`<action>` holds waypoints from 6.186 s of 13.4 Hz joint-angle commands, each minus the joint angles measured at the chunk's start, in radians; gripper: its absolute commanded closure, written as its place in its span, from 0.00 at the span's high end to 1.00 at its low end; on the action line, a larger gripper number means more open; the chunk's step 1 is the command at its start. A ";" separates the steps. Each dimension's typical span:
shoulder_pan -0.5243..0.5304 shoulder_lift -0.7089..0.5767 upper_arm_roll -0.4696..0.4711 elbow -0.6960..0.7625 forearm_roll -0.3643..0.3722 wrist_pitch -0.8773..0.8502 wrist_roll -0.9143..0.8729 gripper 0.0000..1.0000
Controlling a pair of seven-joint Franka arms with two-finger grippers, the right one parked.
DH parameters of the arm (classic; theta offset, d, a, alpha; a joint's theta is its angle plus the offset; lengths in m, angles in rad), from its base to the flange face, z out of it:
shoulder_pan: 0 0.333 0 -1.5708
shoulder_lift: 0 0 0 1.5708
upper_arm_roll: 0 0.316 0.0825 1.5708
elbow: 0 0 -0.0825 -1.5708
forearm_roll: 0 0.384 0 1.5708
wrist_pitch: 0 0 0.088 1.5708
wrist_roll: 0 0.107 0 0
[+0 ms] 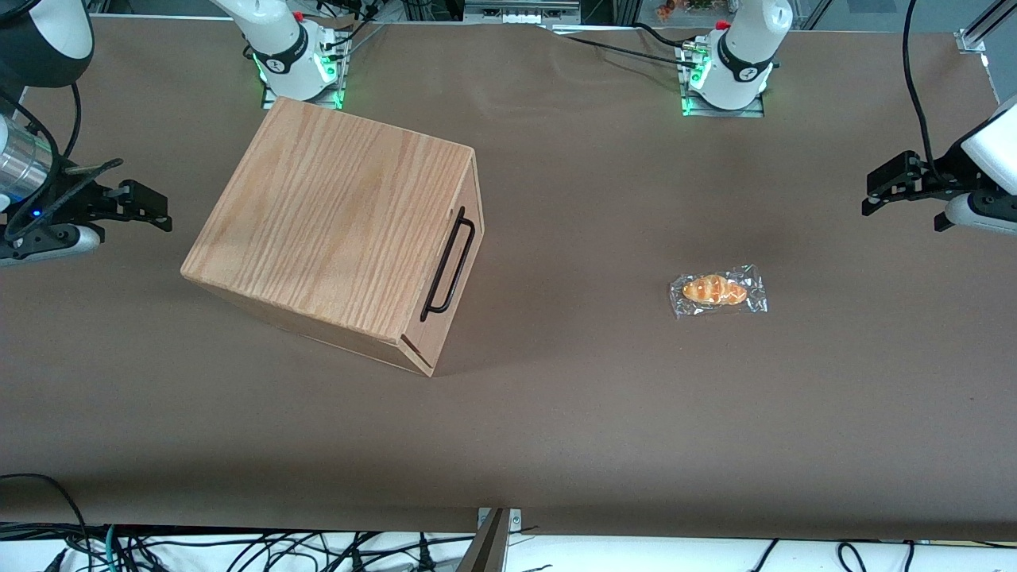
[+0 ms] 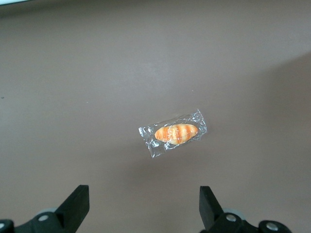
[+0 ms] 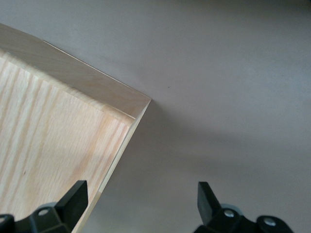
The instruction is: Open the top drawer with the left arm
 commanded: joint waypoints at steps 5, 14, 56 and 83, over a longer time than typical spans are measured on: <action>0.006 -0.005 -0.004 -0.007 -0.010 0.008 -0.001 1.00; 0.008 -0.005 -0.004 -0.007 -0.010 0.004 -0.001 1.00; -0.592 0.596 -0.076 0.186 -0.596 0.641 -0.460 1.00; -0.387 0.585 -0.064 0.186 -0.483 0.537 -0.434 1.00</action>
